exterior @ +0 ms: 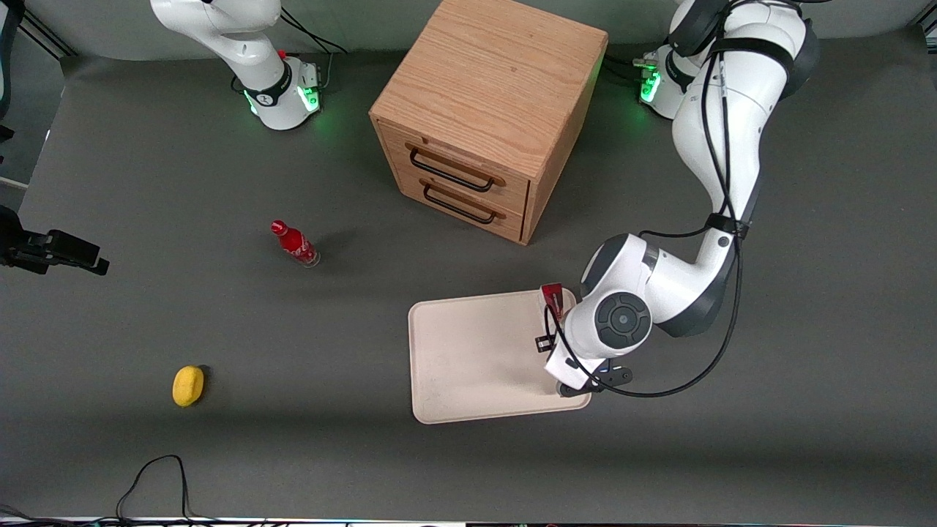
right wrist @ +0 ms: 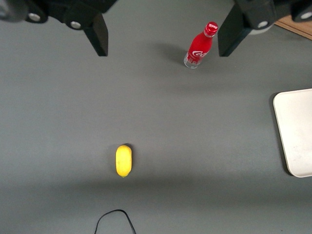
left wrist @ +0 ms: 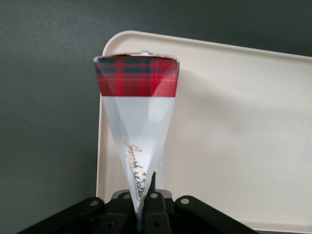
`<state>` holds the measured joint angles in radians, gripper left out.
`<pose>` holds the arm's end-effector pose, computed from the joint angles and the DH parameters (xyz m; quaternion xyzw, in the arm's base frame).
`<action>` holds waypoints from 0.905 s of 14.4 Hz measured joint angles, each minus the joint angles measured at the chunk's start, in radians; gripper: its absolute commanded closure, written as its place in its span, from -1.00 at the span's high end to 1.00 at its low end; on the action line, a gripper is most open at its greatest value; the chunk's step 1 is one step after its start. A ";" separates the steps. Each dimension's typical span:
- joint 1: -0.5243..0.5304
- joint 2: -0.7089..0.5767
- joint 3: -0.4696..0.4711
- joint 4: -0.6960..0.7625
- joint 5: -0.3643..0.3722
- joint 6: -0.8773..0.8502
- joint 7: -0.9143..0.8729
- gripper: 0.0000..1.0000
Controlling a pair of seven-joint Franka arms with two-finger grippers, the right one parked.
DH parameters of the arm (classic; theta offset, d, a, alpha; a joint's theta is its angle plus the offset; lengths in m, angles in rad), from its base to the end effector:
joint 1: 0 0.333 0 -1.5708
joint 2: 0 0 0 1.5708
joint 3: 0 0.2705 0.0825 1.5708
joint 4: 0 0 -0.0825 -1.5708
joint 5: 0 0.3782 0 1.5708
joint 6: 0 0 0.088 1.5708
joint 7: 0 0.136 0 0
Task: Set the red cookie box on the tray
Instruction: 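Lower the box onto the tray and open the left gripper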
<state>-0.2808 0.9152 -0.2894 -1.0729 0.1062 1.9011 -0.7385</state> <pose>0.6410 -0.3332 0.2273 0.9907 0.1159 -0.0617 0.0358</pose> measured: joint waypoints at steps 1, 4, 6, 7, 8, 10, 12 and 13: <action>0.000 0.007 0.000 -0.001 0.001 0.002 0.000 -1.00; -0.001 0.024 0.000 -0.009 0.020 0.019 0.000 -1.00; -0.001 0.029 0.000 -0.016 0.029 0.026 0.000 -1.00; -0.001 0.029 0.000 -0.019 0.032 0.028 0.000 -1.00; -0.001 0.029 0.000 -0.020 0.035 0.029 0.000 -1.00; -0.001 0.029 0.001 -0.020 0.037 0.031 0.000 -0.95; -0.001 0.029 0.001 -0.020 0.037 0.031 0.000 1.00; -0.001 0.029 0.002 -0.020 0.038 0.031 0.000 1.00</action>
<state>-0.2821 0.9441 -0.2871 -1.0924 0.1437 1.9324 -0.7385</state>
